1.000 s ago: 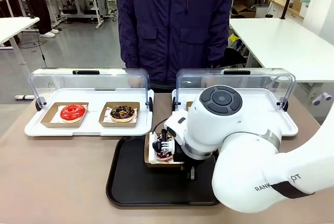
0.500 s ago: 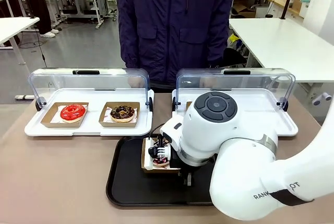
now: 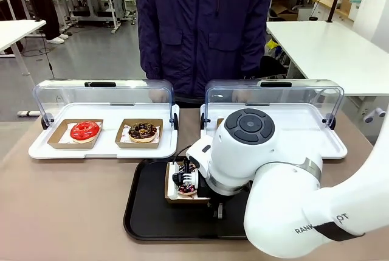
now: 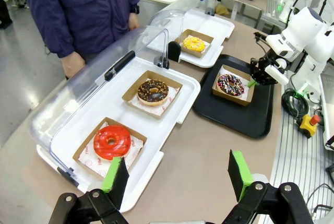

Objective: Move the fourth donut from the left to the tray.
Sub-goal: Pick up the Paper togo box containing the Donut indicated by the person and place it on the Handle tray.

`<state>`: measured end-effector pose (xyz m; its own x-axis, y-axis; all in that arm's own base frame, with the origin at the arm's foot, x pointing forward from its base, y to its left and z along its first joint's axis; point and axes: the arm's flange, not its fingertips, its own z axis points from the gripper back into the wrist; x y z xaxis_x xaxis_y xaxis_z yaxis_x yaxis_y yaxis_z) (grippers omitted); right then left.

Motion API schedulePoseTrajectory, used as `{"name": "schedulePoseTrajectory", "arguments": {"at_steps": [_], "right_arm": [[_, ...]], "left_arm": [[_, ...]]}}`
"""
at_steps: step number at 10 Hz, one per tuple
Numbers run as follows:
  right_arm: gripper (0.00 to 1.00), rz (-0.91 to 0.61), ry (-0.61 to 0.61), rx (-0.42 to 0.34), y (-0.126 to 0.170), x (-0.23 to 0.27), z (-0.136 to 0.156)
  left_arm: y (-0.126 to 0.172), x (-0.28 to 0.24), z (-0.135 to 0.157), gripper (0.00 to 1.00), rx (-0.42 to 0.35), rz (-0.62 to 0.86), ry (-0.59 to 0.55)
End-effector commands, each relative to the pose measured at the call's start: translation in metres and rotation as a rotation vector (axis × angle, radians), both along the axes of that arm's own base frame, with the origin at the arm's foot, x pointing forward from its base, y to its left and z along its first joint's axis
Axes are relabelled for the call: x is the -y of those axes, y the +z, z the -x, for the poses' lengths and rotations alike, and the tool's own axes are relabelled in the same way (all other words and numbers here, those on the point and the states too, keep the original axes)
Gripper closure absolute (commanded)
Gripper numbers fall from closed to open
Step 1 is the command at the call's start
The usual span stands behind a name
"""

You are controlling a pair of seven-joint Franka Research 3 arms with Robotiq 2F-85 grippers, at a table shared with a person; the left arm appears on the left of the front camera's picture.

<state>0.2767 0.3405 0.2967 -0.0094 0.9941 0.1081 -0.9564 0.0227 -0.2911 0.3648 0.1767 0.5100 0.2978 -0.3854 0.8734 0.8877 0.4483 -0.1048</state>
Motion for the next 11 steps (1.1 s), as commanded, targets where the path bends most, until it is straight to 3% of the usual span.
{"name": "schedulePoseTrajectory", "arguments": {"at_steps": [1,2,3,4,5,6,11], "right_arm": [[0.98,0.025,-0.028,-0.013,-0.018,0.04,0.037],[0.41,0.028,-0.02,-0.012,-0.018,0.04,0.036],[0.41,0.032,-0.019,-0.011,-0.017,0.039,0.037],[0.0,0.035,-0.018,-0.007,-0.013,0.039,0.039],[0.38,0.032,-0.017,0.0,-0.006,0.039,0.041],[0.0,0.033,-0.017,0.003,0.003,0.039,0.044],[0.0,0.009,-0.008,0.031,0.066,0.038,0.059]], "left_arm": [[0.002,0.0,0.0,0.0,0.015,0.006,-0.009],[0.002,0.0,0.0,0.0,0.015,0.006,-0.009],[0.002,0.0,0.0,0.0,0.015,0.006,-0.009],[0.002,0.0,0.0,0.0,0.015,0.006,-0.009],[0.002,0.0,0.0,0.0,0.015,0.006,-0.009],[0.002,0.0,0.0,0.0,0.015,0.006,-0.009],[0.002,0.0,0.0,0.0,0.015,0.006,-0.009]]}}
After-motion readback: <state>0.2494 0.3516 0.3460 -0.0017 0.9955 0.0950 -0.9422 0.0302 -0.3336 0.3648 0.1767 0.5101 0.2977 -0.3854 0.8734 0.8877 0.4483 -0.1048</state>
